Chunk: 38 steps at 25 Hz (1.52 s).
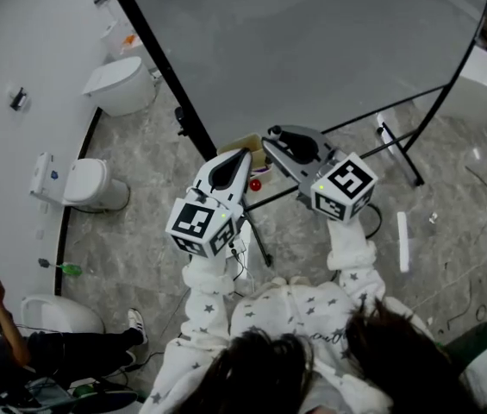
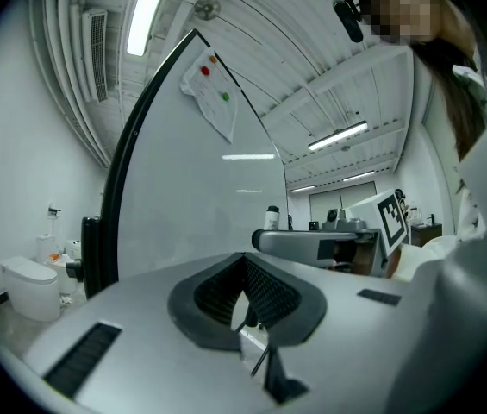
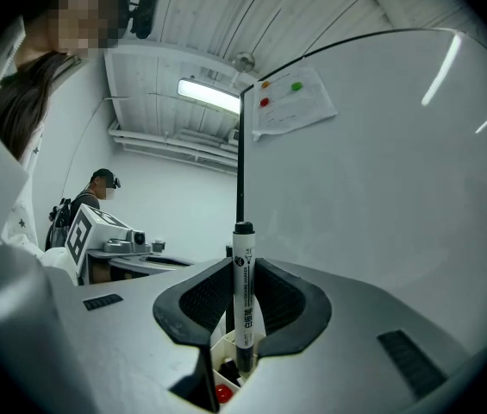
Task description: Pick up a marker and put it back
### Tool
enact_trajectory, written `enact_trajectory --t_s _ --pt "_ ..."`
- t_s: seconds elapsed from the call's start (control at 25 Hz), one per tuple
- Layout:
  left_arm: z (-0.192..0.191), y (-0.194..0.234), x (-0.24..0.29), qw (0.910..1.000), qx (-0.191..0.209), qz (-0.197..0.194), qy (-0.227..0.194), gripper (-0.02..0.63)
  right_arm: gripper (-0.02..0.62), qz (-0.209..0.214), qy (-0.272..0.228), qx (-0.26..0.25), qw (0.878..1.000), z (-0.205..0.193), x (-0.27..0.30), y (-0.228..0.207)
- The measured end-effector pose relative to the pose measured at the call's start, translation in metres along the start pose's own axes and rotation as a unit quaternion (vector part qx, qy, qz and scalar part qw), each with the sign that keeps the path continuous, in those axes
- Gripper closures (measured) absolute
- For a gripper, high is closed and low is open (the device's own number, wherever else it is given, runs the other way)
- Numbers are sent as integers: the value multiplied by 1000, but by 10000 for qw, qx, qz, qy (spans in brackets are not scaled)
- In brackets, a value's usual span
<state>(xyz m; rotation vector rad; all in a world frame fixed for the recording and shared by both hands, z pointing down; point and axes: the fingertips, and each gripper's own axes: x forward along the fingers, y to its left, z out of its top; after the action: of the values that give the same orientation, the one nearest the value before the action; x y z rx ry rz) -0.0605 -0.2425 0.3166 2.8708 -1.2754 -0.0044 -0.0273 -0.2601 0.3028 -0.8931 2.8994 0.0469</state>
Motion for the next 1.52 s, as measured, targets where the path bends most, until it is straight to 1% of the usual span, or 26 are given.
enact_trajectory --t_s 0.32,0.4,0.48,0.56,0.8,1.08,1.2,1.52 --pt "-25 20 7 9998 -123 149 -7 604 512 185 41 202 9996 -42 26 -13" --pt "-31 24 8 9997 -138 210 -64 604 512 202 34 267 9994 -54 30 -16" --pt "-36 28 9 9994 -121 312 -125 604 512 197 47 326 9993 -66 32 -19" --pt "-43 32 10 9991 -105 388 -96 604 512 172 126 334 9992 -79 33 -22" --pt "-58 32 16 9991 -126 390 -67 604 512 107 330 399 9986 -111 33 -27" --pt "-76 27 25 9993 -196 305 -31 604 512 47 445 382 9983 -133 30 -31" --pt "-82 27 27 9992 -237 305 -51 604 512 55 493 301 9983 -141 28 -31" --pt "-85 27 29 9992 -229 304 -86 604 512 22 440 213 9988 -149 29 -31"
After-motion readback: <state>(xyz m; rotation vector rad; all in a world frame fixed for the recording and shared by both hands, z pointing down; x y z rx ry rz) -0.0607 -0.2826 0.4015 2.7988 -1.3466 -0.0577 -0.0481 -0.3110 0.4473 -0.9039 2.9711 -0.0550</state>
